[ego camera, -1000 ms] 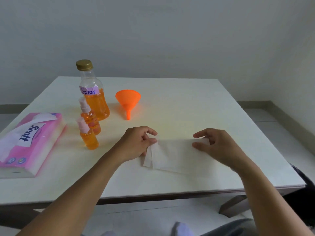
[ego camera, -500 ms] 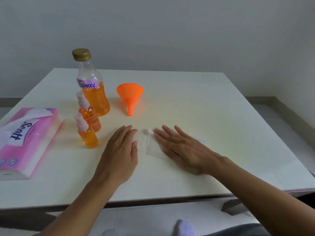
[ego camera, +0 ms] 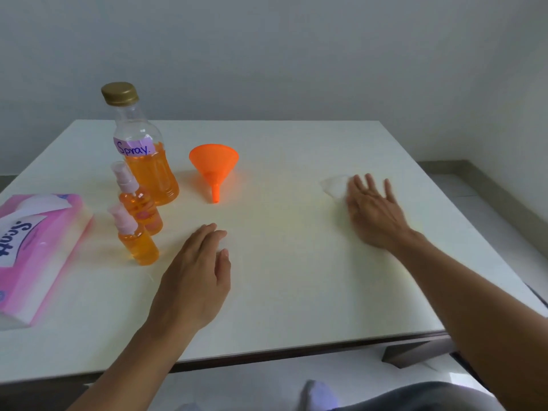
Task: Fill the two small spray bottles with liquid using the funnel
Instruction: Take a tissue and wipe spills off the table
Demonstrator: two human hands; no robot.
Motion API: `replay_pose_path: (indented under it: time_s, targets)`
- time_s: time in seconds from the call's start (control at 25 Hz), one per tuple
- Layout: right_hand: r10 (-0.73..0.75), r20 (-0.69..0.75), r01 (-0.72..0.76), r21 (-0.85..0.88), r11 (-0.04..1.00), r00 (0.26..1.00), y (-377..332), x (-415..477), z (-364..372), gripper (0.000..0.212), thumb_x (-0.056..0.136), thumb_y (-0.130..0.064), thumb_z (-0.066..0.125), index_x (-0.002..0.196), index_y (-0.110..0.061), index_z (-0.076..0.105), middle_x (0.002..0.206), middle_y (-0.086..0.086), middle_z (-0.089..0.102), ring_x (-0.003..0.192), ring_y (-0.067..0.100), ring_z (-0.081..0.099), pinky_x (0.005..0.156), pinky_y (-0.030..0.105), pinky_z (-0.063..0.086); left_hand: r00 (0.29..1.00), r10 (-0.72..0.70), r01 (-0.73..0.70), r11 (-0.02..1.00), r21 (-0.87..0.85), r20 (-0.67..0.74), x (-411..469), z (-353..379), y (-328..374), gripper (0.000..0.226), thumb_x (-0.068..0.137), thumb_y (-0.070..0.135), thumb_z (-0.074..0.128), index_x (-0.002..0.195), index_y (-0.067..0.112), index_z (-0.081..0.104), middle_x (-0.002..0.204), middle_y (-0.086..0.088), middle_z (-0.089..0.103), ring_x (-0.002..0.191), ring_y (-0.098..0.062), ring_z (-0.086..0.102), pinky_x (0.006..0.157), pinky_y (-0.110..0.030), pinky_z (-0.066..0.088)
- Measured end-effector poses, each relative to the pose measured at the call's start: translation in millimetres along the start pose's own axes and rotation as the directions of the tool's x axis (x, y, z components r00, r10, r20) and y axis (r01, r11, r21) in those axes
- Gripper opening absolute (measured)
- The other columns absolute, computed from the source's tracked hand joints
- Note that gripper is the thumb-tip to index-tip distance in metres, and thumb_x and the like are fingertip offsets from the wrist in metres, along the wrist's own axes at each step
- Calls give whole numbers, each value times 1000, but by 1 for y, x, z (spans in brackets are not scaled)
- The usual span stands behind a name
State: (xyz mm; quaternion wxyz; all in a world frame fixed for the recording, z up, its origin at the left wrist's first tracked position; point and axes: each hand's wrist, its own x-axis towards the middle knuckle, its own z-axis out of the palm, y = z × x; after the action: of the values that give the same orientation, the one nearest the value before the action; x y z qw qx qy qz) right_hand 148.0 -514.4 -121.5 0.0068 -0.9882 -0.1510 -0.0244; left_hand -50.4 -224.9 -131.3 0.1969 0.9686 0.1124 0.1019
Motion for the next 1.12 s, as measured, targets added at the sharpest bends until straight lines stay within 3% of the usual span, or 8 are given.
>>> replay_pose_path:
  time_s: [0.2, 0.4, 0.52, 0.8, 0.88, 0.96, 1.04, 1.12]
  targets:
    - [324, 95, -321, -38, 946, 941, 18, 5, -15, 60, 105, -21, 25, 160, 1, 16, 171, 13, 14, 159, 30, -1, 127, 52, -5, 1000, -13, 13, 999, 51, 0, 0, 2, 4, 48, 102, 34, 33, 147, 21, 41, 157, 4, 35, 146, -14, 26, 112, -29, 27]
    - [-25, 73, 10, 188, 982, 997, -79, 12, -6, 49, 105, -12, 33, 152, 4, 31, 167, 20, 18, 155, 40, 14, 123, 48, 19, 1000, -17, 17, 999, 30, 7, 0, 0, 5, 47, 101, 34, 35, 146, 22, 43, 156, 4, 36, 145, -14, 28, 112, -31, 30]
    - [-81, 68, 59, 287, 956, 994, -76, 9, -12, 37, 104, -8, 31, 137, 1, 46, 161, 16, 32, 143, 38, 37, 112, 43, 31, 1000, -15, 15, 1000, 14, 2, 0, 0, 5, 46, 101, 32, 37, 145, 21, 45, 155, 3, 38, 145, -15, 30, 111, -32, 32]
    - [-228, -46, 232, 160, 959, 973, 1, -23, -12, 49, 106, -10, 34, 154, -16, 38, 165, 3, 36, 153, 18, 32, 128, 40, -3, 1000, -7, 7, 1000, 5, -1, 0, -1, 4, 45, 101, 31, 37, 144, 20, 46, 155, 3, 38, 144, -15, 31, 111, -34, 33]
    - [-172, -17, 173, 134, 976, 985, 32, -31, -11, 68, 93, 5, 43, 158, -15, 34, 167, 6, 31, 155, 21, 28, 126, 37, -4, 1000, -11, 11, 1000, 1, 0, 0, -1, 4, 46, 101, 32, 37, 145, 20, 46, 155, 3, 38, 144, -15, 30, 111, -34, 33]
    - [11, 52, -16, 111, 994, 999, 62, -33, -14, 83, 83, 11, 45, 159, -18, 31, 167, 8, 31, 154, 33, 26, 125, 43, 12, 1000, -18, 18, 1000, 14, 5, 1, -1, 5, 47, 101, 33, 36, 145, 21, 45, 155, 3, 37, 144, -16, 30, 111, -34, 34]
    - [227, 79, -237, 156, 959, 971, 65, -27, -20, 77, 85, 8, 43, 158, -16, 32, 162, 17, 35, 144, 44, 34, 113, 46, 35, 1000, -23, 22, 999, 32, 4, 2, 0, 6, 47, 101, 35, 37, 145, 21, 44, 155, 3, 37, 144, -17, 31, 110, -35, 34]
    - [321, 29, -316, 280, 907, 947, 25, -20, -20, 62, 96, 2, 41, 157, -6, 30, 159, 28, 36, 141, 46, 39, 112, 41, 36, 1000, -22, 22, 999, 46, 6, 2, 0, 6, 47, 101, 35, 38, 145, 21, 45, 155, 2, 38, 144, -18, 33, 109, -35, 35]
